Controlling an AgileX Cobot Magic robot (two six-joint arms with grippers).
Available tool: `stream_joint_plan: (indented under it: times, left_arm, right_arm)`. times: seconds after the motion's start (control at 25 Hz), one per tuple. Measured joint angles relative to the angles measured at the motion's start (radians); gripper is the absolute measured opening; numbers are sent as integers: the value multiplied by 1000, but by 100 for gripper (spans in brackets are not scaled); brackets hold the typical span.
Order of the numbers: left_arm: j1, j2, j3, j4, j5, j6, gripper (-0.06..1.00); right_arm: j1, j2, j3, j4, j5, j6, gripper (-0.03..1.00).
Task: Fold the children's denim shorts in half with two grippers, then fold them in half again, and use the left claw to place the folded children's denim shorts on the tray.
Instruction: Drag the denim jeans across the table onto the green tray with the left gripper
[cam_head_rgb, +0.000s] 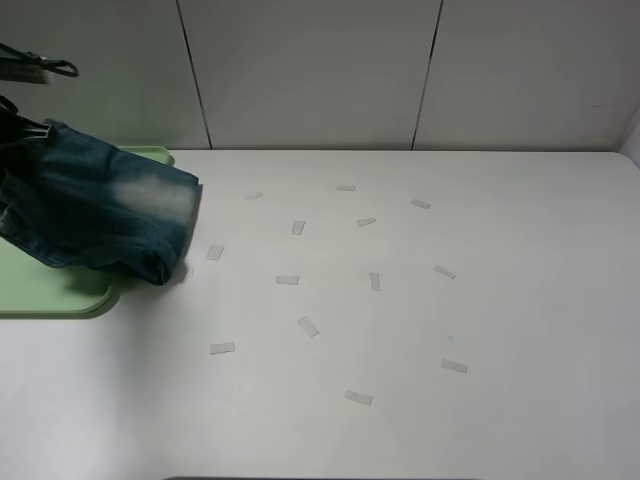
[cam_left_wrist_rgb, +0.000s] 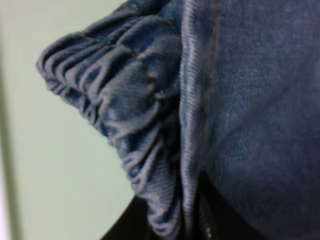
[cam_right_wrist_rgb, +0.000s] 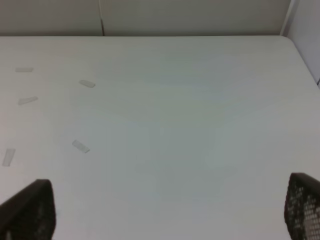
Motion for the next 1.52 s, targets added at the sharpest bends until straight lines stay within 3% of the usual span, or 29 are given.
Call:
stream_joint_plan:
  times: [0.32,0.72,1.08,1.16,1.32,1.4,1.52]
  left_arm:
    - [62,3,0,81,-131,3,13]
    - [66,87,0,206,-169,1,13]
    - [66,99,0,220,-215,0,13]
    - [66,99,0,219,-217,0,22]
    - [66,98,0,220,-248,-1,81]
    - [66,98,0,224,-266,-1,92]
    - [66,98,0,229,-275,-1,97]
  right_arm:
    - [0,0,0,0,0,0,69]
    - [0,0,0,0,0,0,69]
    - [0,0,0,0,0,0,69]
    - [0,0,0,0,0,0,69]
    - [0,0,0,0,0,0,69]
    - [0,0,0,0,0,0,69]
    - [0,0,0,0,0,0,69]
